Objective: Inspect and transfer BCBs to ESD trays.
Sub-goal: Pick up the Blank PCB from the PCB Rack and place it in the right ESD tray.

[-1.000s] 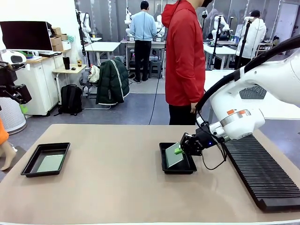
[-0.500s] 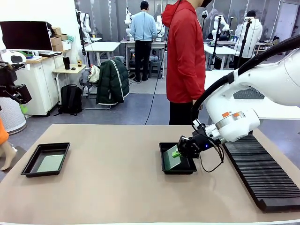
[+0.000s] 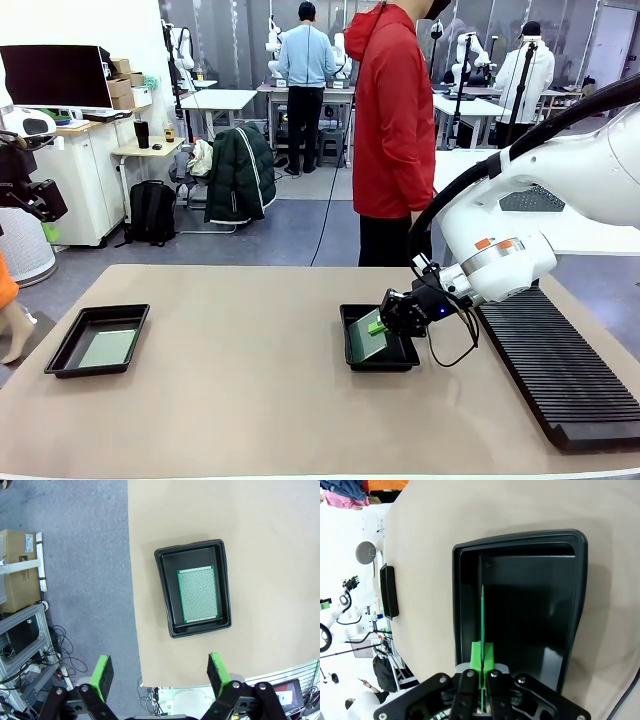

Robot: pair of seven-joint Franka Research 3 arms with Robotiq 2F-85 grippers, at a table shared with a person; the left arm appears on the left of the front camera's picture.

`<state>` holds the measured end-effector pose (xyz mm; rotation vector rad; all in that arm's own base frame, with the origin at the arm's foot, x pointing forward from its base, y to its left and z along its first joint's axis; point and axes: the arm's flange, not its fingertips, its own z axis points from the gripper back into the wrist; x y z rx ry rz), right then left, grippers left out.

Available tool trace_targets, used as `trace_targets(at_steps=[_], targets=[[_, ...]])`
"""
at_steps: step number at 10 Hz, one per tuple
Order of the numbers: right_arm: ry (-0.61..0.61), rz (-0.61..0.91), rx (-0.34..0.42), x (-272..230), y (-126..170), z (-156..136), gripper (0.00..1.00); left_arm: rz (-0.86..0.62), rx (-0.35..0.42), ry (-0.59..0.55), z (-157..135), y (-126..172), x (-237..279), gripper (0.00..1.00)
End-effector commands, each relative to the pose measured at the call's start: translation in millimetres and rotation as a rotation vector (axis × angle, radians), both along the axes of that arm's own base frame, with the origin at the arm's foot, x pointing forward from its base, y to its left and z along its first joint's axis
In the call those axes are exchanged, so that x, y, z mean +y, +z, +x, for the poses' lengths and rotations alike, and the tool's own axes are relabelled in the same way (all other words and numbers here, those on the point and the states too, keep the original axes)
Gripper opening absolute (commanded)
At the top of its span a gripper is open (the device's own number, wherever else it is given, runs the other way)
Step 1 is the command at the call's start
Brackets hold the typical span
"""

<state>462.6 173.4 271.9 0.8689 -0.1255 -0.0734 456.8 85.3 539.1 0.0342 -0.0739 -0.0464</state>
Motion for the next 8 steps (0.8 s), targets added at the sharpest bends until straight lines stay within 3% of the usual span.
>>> trace_targets(at_steps=[1, 8], targets=[[0.0, 0.0, 0.0, 0, 0, 0, 0.06, 0.0, 0.001, 0.001, 0, 0, 0, 1.0], [-0.005, -0.243, 0.054, 22, 47, 9, 0.73, 0.0, 0.001, 0.001, 0, 0, 0, 1.0]])
